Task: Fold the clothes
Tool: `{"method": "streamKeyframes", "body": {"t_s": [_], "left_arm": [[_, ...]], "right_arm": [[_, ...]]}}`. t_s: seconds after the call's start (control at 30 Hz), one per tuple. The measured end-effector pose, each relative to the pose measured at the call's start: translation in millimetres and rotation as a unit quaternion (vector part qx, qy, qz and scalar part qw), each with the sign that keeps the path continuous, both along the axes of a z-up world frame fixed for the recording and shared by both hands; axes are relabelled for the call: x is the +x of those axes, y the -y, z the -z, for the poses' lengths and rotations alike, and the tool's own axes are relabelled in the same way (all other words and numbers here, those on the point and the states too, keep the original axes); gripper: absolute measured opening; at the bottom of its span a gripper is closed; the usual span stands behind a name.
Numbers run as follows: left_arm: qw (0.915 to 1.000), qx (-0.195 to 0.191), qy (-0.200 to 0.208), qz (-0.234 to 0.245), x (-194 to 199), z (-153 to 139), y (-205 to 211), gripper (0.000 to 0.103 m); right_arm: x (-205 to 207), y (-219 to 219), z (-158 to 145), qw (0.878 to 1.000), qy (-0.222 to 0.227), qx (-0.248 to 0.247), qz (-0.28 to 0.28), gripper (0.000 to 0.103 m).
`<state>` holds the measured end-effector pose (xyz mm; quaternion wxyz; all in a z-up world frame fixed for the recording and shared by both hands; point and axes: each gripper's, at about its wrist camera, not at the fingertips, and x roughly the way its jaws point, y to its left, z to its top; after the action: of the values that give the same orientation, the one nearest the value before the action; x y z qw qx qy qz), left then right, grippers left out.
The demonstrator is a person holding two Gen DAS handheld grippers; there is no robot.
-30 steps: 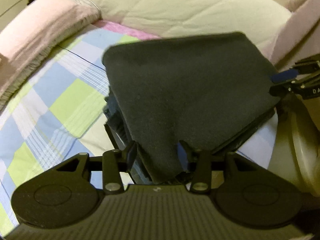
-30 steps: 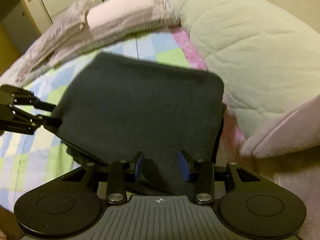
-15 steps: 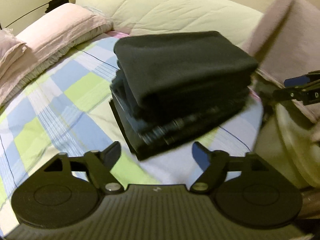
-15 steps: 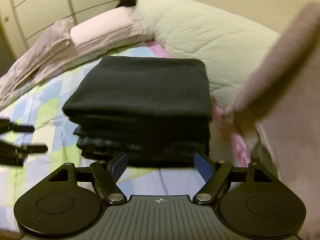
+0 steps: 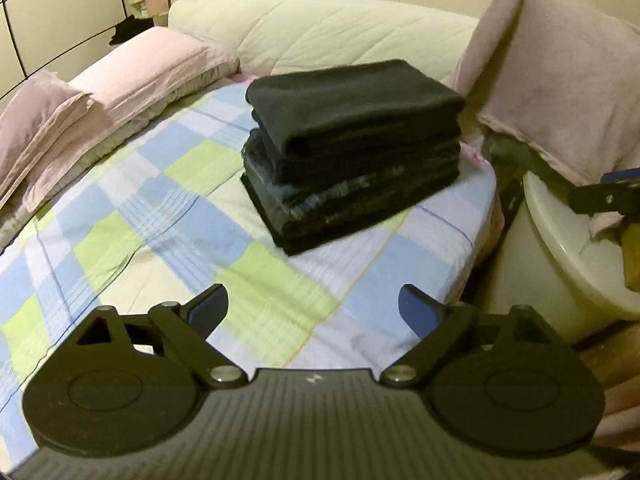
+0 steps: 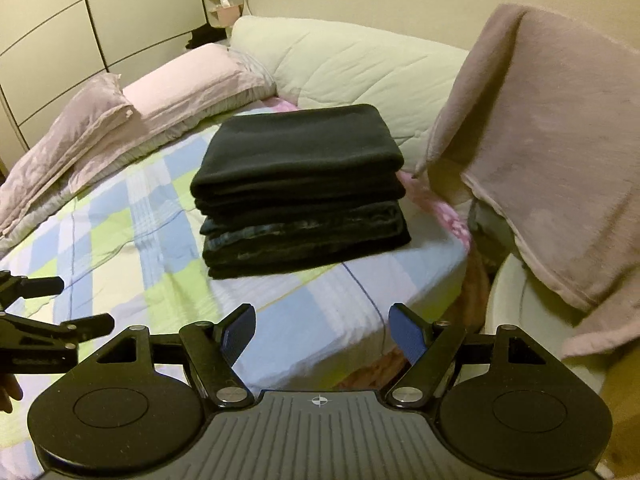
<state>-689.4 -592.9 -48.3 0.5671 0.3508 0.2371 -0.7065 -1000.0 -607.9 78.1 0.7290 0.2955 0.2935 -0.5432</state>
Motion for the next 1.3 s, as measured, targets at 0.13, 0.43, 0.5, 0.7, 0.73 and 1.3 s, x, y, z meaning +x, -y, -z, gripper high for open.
{"method": "streamKeyframes", "body": {"t_s": [0.13, 0.43, 0.5, 0.7, 0.73, 1.3], "left_arm": [[1.0000, 0.003, -0.005, -0.007, -2.3, -4.7, -9.8, 0.095], [0.9998, 0.008, -0.018, -0.007, -8.7, -20.7, -16.5, 0.095], [0.9997, 0.010, -0.021, -0.010, -8.1, -20.9, -16.5, 0.095], [0.9992, 0.017, -0.031, -0.021, -1.2, -19.5, -15.7, 0.095], [0.9990, 0.017, -0.034, -0.021, -0.1, -19.7, -15.4, 0.095], [0.9977, 0.010, -0.063, -0.024, 2.4, -20.8, -13.3, 0.095]], "right_arm": [[-2.5, -12.9, -9.8, 1.000, 0.001, -0.002, 0.005, 0.077], [1.5, -25.6, -15.9, 1.000, 0.002, -0.005, 0.000, 0.077], [4.8, -27.1, -16.0, 1.000, 0.002, -0.004, -0.005, 0.077], [15.5, -29.4, -13.0, 1.000, -0.002, 0.006, -0.011, 0.077], [17.1, -29.9, -12.7, 1.000, -0.004, 0.008, -0.012, 0.077], [33.9, -37.9, -9.3, 0.999, -0.022, 0.021, -0.012, 0.077]]}}
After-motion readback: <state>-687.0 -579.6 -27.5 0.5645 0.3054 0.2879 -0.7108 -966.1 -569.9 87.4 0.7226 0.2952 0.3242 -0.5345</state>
